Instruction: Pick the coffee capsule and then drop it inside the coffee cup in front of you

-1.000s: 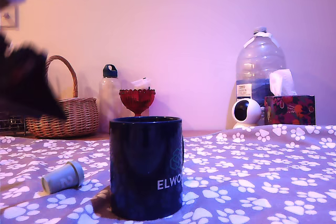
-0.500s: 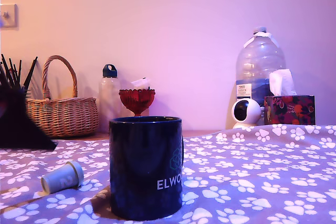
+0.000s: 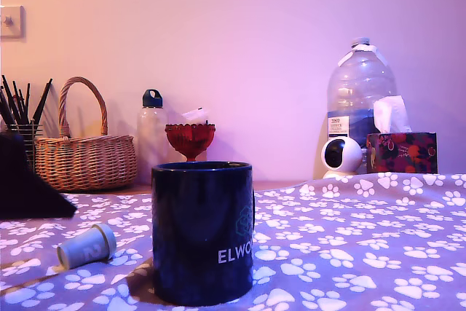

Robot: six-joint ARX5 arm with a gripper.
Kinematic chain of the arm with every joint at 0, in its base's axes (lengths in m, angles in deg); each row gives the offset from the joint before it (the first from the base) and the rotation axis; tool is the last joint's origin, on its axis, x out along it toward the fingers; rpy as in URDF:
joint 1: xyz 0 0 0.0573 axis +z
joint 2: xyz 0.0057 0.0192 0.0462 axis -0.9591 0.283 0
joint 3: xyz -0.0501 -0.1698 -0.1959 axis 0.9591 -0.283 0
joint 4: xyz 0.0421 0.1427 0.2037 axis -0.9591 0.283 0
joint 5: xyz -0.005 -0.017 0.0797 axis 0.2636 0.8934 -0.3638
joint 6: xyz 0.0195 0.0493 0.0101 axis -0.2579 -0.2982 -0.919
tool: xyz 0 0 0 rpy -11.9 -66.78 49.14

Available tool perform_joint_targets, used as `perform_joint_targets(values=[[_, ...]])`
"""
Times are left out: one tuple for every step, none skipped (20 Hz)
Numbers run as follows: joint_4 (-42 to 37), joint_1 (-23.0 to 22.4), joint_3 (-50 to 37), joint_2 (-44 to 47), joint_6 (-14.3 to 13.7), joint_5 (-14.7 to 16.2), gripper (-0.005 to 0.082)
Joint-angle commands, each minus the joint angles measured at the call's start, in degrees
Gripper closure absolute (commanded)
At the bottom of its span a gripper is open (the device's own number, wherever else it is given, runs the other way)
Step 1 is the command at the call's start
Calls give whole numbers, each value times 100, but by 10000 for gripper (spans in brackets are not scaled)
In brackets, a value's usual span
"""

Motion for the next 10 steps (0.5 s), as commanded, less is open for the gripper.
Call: perform_joint_targets(values=[[-205,17,-116,190,-26,79,187],[-278,17,-116,282,-26,122,187],[-343,17,-116,352,-24,144,187],[-393,17,-116,413,-26,162,187],[-431,17,-116,461,-26,162,187],[-463,17,-114,501,-26,160,187],[-505,17,-114,544,-26,157,187],[-529,17,-114,586,-26,157,187],[-553,17,-114,621,-24,160,187],[-584,17,-114,669,-24,162,187]])
